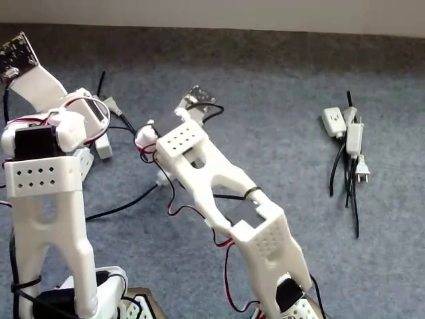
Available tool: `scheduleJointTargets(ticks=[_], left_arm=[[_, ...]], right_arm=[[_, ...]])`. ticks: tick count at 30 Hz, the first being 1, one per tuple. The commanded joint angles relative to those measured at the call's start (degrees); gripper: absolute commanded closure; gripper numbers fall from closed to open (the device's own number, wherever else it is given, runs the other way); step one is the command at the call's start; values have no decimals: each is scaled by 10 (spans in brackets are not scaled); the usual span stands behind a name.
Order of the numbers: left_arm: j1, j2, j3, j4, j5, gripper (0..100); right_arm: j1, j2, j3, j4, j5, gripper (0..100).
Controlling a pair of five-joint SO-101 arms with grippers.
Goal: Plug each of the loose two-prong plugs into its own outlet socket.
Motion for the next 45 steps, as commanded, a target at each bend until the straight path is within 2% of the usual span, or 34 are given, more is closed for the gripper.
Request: scheduleJointTargets(ticks=[1,11,14,19,24,29,31,35,40,45], left_arm=[[6,-18,-3,-11,3,877],[6,-18,-2,-10,3,878],[6,-18,-2,-9,3,878],[6,-18,-2,-9,3,879],[6,-18,-2,-9,3,879],[6,-18,-2,-9,3,880],[6,-18,-1,-9,3,880],[6,-18,13,-12,3,880],[7,-18,16,-21,3,880],[7,-18,16,-21,3,880]], right_arm=[[-5,12,-19,-28,-6,623],[9,20,-18,-30,-4,630],[27,20,-18,-30,-4,719],[32,20,-19,-36,-3,969],[29,20,-14,-82,-3,991],[37,19,-13,-85,-3,991],[48,19,-13,-84,32,991],[76,14,-19,-69,153,991],[128,14,-60,6,169,991],[196,14,-131,97,262,991]])
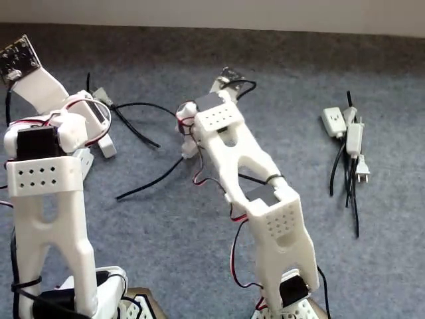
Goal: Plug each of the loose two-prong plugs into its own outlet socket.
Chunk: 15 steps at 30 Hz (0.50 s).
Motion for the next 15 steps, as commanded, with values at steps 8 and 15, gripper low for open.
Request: scheduleJointTargets(ticks=[8,15], left_arm=[[9,-14,3,-12,3,880],[9,-18,49,-69,3,880]], right_arm=[[137,-15,-278,167,178,991],[225,-5,-392,45,367,991]])
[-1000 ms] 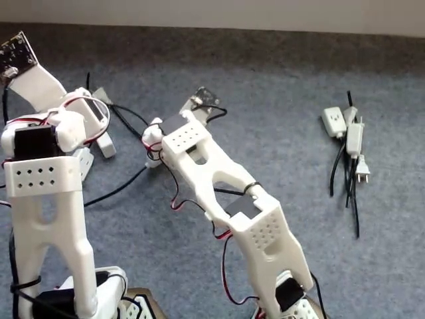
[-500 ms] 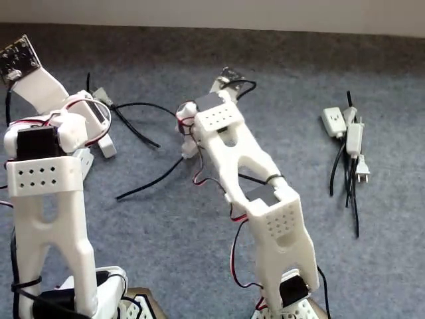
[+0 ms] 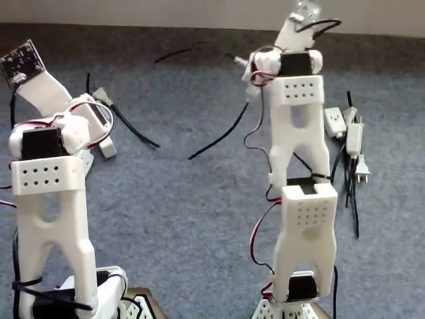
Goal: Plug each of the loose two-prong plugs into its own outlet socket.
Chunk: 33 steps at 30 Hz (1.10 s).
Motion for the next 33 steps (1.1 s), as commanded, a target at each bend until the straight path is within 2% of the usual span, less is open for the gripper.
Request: scheduleJointTargets(ticks=[1,7,12,19,23,28,33], left_arm=[[9,-18,12,-39,3,880],[10,-18,29,-60,3,880],[35,-18,30,-57,3,880],[62,-18,49,-70,3,880],[63,-18,77,-105,3,880],[63,-18,142,-193,3,880],[64,-18,201,-280,3,880]], right_arm=[[35,3,-30,-106,77,990],[43,105,8,-329,225,989],[44,194,-5,-432,234,971],[46,297,-13,-566,233,770],[47,314,-34,-585,233,687],[51,313,-94,-577,236,626],[92,313,-237,-483,268,626]])
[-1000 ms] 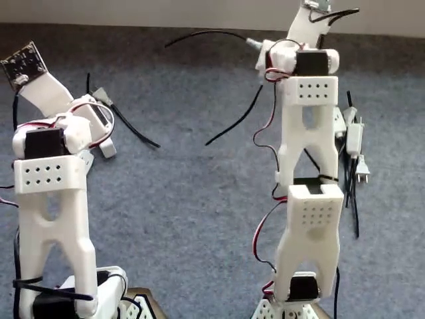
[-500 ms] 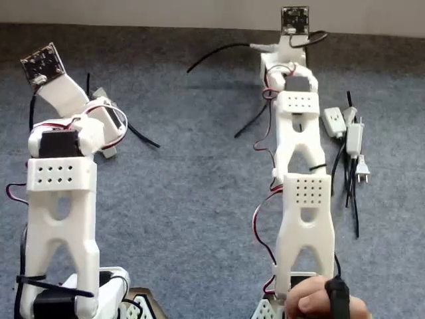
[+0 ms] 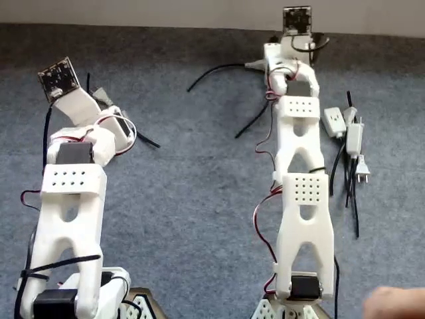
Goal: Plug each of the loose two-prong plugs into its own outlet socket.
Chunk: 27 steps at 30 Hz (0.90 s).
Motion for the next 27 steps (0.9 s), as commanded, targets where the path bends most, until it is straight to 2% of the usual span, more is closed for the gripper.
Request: scheduleJointTargets(ticks=[1,5,12,19,22,27], left_arm=[[10,-18,25,-65,3,880],[12,-18,65,-127,3,880],[52,-18,149,-244,1,880],[52,-18,204,-340,-1,880],[51,-18,218,-367,-1,880],[50,-18,220,-371,-1,880]], right_arm=[[44,-19,-129,78,12,626],[109,-25,-221,201,13,626],[204,-100,-141,435,100,627],[225,-134,-137,634,122,627],[212,-126,-132,682,122,627],[215,-59,-131,677,119,627]])
